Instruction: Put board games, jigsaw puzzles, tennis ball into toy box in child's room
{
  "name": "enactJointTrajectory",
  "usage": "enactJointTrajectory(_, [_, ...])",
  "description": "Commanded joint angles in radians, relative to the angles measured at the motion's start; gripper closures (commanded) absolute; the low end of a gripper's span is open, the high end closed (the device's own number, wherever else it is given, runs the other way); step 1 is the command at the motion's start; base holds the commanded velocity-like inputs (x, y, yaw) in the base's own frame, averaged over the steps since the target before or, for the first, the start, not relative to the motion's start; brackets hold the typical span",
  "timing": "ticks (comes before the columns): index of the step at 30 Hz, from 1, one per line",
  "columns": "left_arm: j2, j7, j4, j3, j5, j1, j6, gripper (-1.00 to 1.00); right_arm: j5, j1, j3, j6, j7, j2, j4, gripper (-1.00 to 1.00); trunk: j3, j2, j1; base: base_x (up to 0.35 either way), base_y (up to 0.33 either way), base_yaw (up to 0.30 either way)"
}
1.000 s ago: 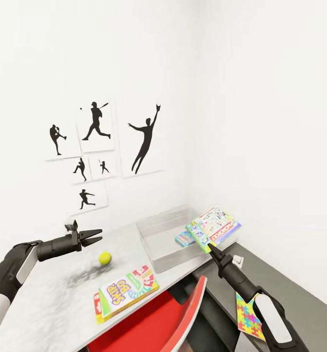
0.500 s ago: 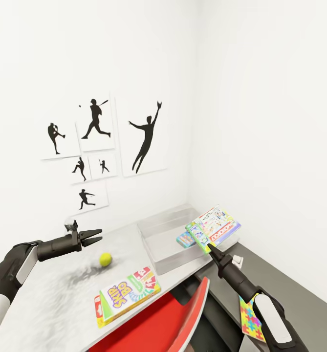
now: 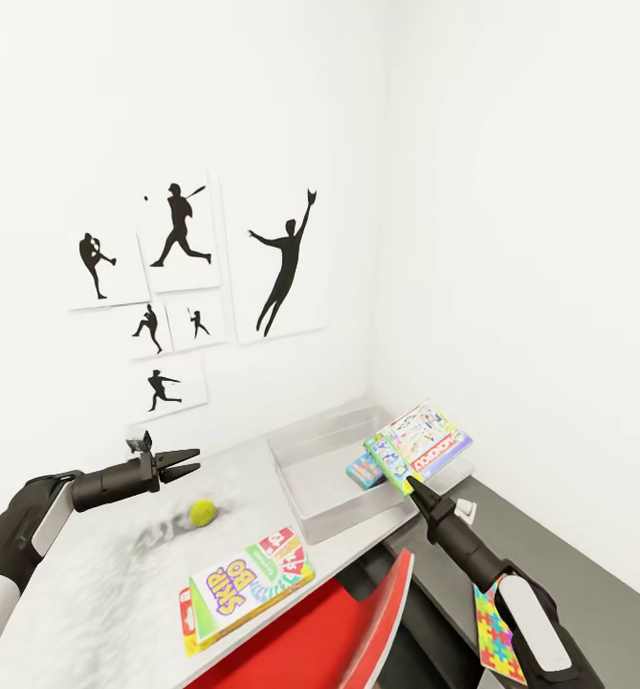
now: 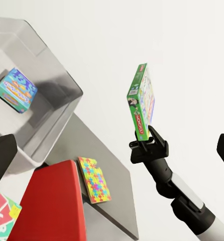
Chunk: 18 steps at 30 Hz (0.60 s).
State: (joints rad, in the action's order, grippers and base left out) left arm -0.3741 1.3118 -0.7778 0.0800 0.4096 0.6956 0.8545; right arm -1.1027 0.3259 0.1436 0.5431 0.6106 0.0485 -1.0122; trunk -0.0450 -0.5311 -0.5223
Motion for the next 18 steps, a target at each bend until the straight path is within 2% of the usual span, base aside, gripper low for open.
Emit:
enactJointTrajectory(1, [0.000,0.001,0.000,0.000,0.003,0.001,0.009,-1.00,-0.006,0.001,0.002,0.008,0.000,0.000,-0.001,1.00,-0.002,-0.002,-0.001,0.042,0.000,0.000])
enactJointTrajectory(4, [0.000,0.001,0.000,0.000,0.003,0.001,0.009,-1.00,-0.006,0.001,0.001,0.008,0.000,0.000,-0.002,1.00,-0.003,-0.002,-0.001,0.106,-0.003,0.042])
enactJointTrajectory(11, [0.000,0.001,0.000,0.000,0.003,0.001,0.009,-1.00,-0.006,0.001,0.001,0.008,0.000,0.000,-0.002,1.00,-0.003,-0.002,-0.001,0.167,-0.122,0.195])
enactJointTrajectory(18, [0.000,0.001,0.000,-0.001,0.003,0.001,0.009,-1.00,-0.006,0.001,0.001,0.008,0.000,0.000,-0.004,1.00,-0.003,-0.002,-0.001,0.026,-0.024,0.030])
